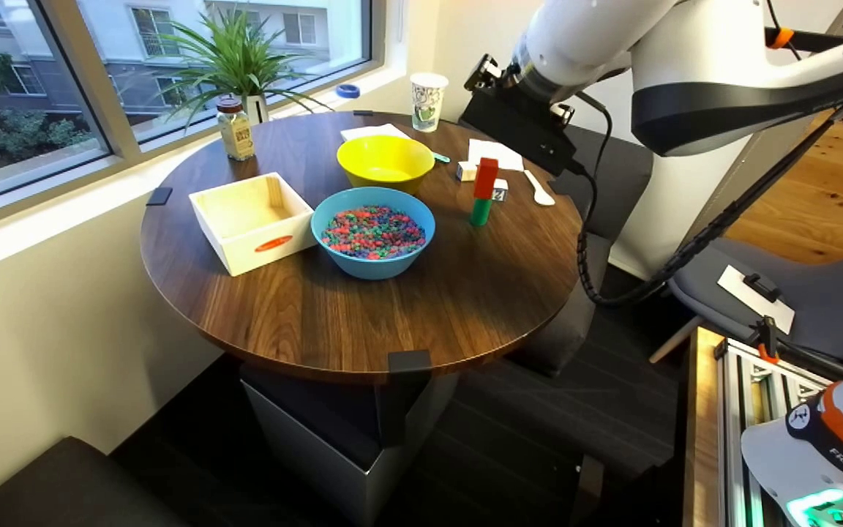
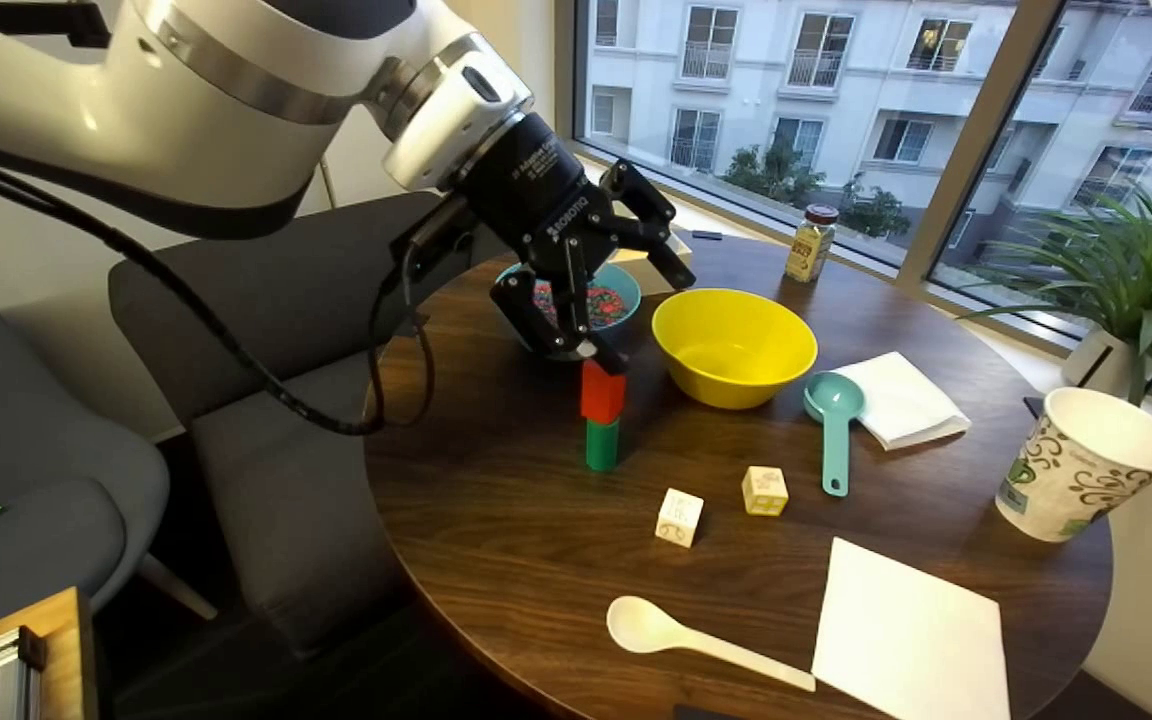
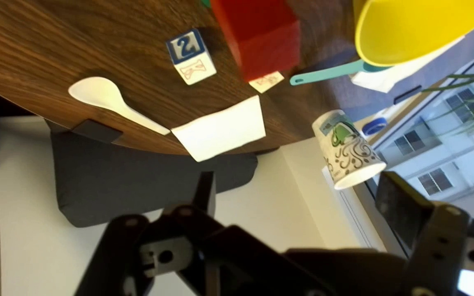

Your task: Turn the orange block in an upright position, pick up the white block and put it on top of the orange block

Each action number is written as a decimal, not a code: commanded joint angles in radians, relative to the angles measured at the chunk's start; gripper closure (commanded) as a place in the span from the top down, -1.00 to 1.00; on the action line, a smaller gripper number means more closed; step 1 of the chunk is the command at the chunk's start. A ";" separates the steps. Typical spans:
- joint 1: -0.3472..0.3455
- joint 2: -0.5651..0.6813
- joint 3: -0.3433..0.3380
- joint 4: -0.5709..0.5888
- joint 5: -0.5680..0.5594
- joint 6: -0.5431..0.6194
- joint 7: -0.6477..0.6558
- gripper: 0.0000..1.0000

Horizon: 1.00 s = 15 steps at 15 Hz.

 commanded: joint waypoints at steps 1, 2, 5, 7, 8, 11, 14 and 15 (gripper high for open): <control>-0.032 -0.030 -0.047 -0.028 0.250 0.078 -0.208 1.00; -0.025 -0.036 -0.081 -0.035 0.325 0.098 -0.279 1.00; -0.072 -0.055 -0.104 -0.056 0.542 0.144 -0.515 1.00; -0.088 -0.060 -0.125 -0.070 0.689 0.151 -0.682 1.00; -0.053 -0.061 -0.172 -0.079 0.766 0.150 -0.767 1.00; -0.122 -0.035 -0.120 -0.047 0.798 0.122 -0.809 1.00; -0.136 -0.034 -0.125 -0.055 0.847 0.121 -0.874 1.00; -0.136 -0.034 -0.124 -0.056 0.848 0.121 -0.875 1.00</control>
